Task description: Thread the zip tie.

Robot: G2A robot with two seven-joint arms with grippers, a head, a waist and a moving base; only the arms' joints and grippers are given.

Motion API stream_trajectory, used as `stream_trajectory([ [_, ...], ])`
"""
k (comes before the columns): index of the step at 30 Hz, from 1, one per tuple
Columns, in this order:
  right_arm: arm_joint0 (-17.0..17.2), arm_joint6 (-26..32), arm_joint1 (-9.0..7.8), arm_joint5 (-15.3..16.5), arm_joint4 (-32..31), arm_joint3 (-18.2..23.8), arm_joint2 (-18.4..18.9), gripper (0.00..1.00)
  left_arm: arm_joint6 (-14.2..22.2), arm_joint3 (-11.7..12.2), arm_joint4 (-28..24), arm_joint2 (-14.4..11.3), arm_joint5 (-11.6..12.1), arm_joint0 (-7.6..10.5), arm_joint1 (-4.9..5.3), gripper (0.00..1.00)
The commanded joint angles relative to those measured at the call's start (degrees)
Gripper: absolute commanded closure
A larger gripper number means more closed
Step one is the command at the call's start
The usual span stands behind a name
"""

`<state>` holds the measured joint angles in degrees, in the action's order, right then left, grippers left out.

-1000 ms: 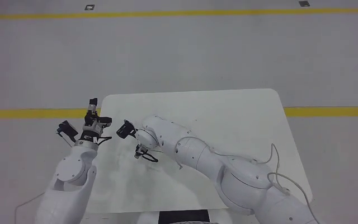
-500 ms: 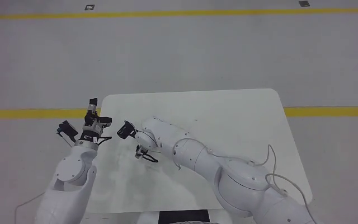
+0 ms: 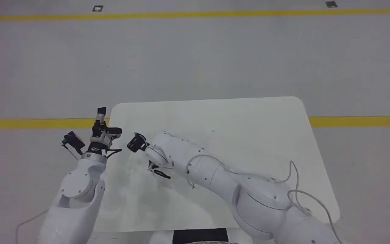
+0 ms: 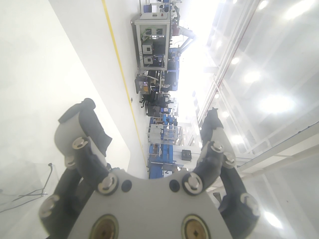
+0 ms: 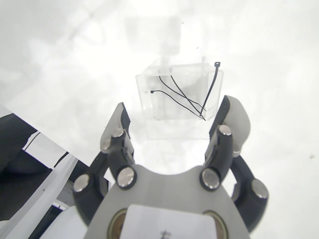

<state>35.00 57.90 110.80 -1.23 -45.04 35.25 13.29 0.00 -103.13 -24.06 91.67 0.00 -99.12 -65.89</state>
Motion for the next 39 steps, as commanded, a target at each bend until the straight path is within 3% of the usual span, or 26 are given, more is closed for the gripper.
stream_trajectory([
  [1, 0.18, 0.1, 0.07, -0.21, -0.59, 0.03, 0.06, 0.58, 0.0, 0.0, 0.0, 0.0, 0.0, 0.0, 0.0, 0.0],
  [10, 1.05, -0.73, 0.46, -1.9, -4.1, 0.86, 0.57, 0.59, 0.0, 0.0, 0.0, 0.0, 0.0, 0.0, 0.0, 0.0],
  [18, 2.11, 0.67, -0.23, -5.3, -8.69, 6.17, 1.12, 0.62, 0.0, 0.0, 0.0, 0.0, 0.0, 0.0, 0.0, 0.0],
  [28, 4.32, 2.43, -2.37, -7.13, -12.94, 11.05, 3.62, 0.6, 0.0, 0.0, 0.0, 0.0, 0.0, 0.0, 0.0, 0.0],
  [39, 6.63, 6.09, -6.54, -13.69, -24.42, 20.36, 7.84, 0.63, 0.0, 0.0, 0.0, 0.0, 0.0, 0.0, 0.0, 0.0],
])
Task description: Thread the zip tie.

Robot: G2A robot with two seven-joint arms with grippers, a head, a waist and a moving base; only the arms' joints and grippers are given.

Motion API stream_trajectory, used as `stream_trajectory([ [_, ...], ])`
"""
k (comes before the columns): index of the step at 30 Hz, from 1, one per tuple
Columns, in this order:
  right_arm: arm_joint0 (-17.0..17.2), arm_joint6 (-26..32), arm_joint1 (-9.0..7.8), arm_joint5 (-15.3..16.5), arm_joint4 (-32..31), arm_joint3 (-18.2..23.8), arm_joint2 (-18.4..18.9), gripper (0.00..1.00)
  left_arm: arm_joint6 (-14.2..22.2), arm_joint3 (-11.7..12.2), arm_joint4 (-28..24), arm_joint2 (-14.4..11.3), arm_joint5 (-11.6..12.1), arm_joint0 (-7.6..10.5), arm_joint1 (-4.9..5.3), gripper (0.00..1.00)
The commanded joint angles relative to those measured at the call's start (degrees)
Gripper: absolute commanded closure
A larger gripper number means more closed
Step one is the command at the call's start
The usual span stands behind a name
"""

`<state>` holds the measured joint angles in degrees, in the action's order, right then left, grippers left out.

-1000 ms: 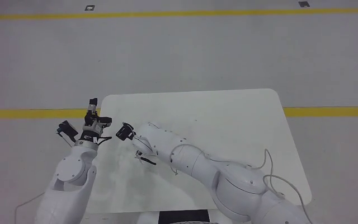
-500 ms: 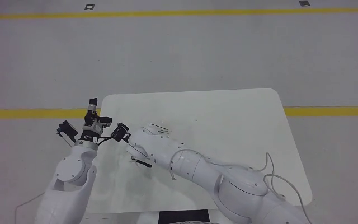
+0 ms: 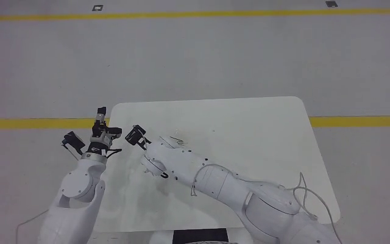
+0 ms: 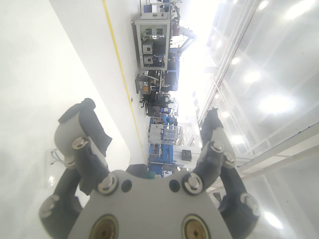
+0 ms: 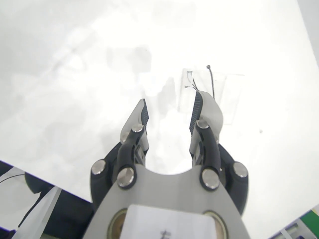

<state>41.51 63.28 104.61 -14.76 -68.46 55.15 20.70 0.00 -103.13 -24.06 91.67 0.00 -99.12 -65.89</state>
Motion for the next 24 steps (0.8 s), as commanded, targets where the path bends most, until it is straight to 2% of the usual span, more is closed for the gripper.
stream_trajectory([
  [1, 0.26, 1.12, -0.63, -0.04, -1.68, 0.84, 0.86, 0.64, 0.0, 0.0, 0.0, 0.0, 0.0, 0.0, 0.0, 0.0],
  [5, 0.69, 2.33, -1.3, 0.76, -4.08, 1.57, 2.24, 0.74, 0.0, 0.0, 0.0, 0.0, 0.0, 0.0, 0.0, 0.0],
  [12, 0.99, 2.17, -0.86, 3.29, -4.73, -0.69, 3.75, 0.75, 0.0, 0.0, 0.0, 0.0, 0.0, 0.0, 0.0, 0.0],
  [24, -1.74, -2.41, 2.79, 5.86, -4.74, -11.62, 3.92, 0.78, 0.0, 0.0, 0.0, 0.0, 0.0, 0.0, 0.0, 0.0],
])
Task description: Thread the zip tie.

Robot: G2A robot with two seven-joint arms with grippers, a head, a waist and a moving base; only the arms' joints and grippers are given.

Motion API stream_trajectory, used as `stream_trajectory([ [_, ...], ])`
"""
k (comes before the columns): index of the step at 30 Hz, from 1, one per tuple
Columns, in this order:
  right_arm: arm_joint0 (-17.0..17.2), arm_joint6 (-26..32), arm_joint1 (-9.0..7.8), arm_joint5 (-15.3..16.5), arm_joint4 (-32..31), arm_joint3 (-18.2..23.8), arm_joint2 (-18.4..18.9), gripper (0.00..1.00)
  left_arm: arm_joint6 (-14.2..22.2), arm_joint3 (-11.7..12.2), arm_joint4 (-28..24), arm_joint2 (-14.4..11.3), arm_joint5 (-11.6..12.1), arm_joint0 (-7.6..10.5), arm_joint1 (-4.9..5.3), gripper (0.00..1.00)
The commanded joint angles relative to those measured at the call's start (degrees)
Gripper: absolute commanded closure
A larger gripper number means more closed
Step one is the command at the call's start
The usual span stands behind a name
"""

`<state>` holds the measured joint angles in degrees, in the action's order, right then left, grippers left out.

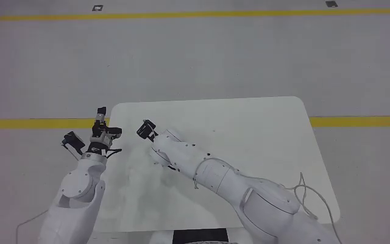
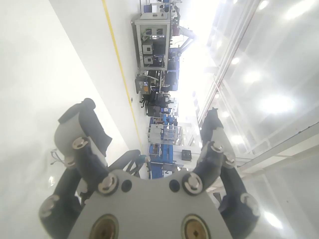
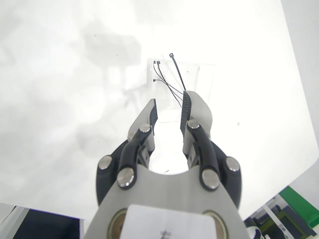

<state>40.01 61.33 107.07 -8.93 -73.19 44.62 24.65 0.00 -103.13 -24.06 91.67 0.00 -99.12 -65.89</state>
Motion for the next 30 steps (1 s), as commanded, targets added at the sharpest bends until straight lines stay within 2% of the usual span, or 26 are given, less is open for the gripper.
stream_trajectory([
  [1, -0.45, -1.02, 0.67, 0.11, 0.08, -2.01, -0.03, 0.78, 0.0, 0.0, 0.0, 0.0, 0.0, 0.0, 0.0, 0.0],
  [11, -2.76, -5.46, 4.54, 1.11, 0.64, -12.18, -0.34, 0.79, 0.0, 0.0, 0.0, 0.0, 0.0, 0.0, 0.0, 0.0],
  [17, -4.58, -6.27, 6.24, 4.64, 2.37, -17.44, -0.22, 0.76, 0.0, 0.0, 0.0, 0.0, 0.0, 0.0, 0.0, 0.0],
  [24, -5.5, -5.44, 6.73, 9.29, 5.71, -19.25, -0.57, 0.7, 0.0, 0.0, 0.0, 0.0, 0.0, 0.0, 0.0, 0.0],
  [30, -5.46, -5.16, 6.77, 12.03, 7.93, -19.36, -1.41, 0.67, 0.0, 0.0, 0.0, 0.0, 0.0, 0.0, 0.0, 0.0],
])
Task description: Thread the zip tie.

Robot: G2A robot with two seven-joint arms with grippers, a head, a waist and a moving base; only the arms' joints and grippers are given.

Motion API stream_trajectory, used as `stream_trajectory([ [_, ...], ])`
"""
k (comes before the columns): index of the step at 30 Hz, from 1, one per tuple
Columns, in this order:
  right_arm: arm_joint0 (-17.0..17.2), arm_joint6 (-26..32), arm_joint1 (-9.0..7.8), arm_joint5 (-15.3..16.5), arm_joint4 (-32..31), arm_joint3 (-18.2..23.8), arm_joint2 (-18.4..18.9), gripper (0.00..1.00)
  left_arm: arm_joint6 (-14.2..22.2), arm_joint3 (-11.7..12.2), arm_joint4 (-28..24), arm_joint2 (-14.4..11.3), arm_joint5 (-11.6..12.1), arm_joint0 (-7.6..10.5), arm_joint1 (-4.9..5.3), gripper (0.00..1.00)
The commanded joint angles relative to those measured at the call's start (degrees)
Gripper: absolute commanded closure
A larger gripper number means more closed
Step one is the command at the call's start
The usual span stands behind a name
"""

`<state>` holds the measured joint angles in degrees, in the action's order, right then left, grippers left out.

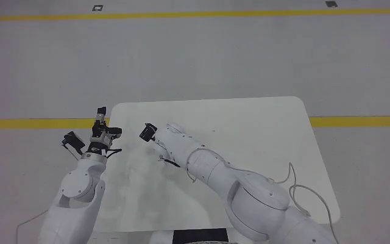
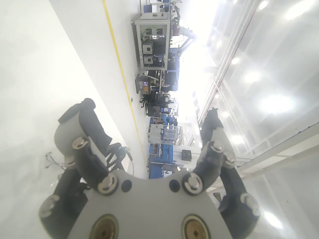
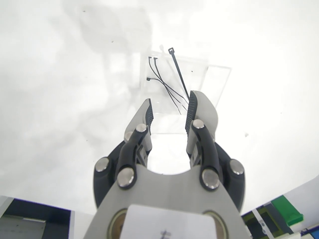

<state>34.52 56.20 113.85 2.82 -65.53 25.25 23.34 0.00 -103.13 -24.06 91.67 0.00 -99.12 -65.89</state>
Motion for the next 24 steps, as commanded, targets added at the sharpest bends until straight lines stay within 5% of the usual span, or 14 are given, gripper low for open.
stream_trajectory([
  [1, 0.07, -0.1, -0.02, 0.53, 0.72, -0.04, -0.26, 0.67, 0.0, 0.0, 0.0, 0.0, 0.0, 0.0, 0.0, 0.0],
  [24, 1.46, -0.29, -0.46, 5.17, 8.73, 3.82, -5.0, 0.58, 0.0, 0.0, 0.0, 0.0, 0.0, 0.0, 0.0, 0.0],
])
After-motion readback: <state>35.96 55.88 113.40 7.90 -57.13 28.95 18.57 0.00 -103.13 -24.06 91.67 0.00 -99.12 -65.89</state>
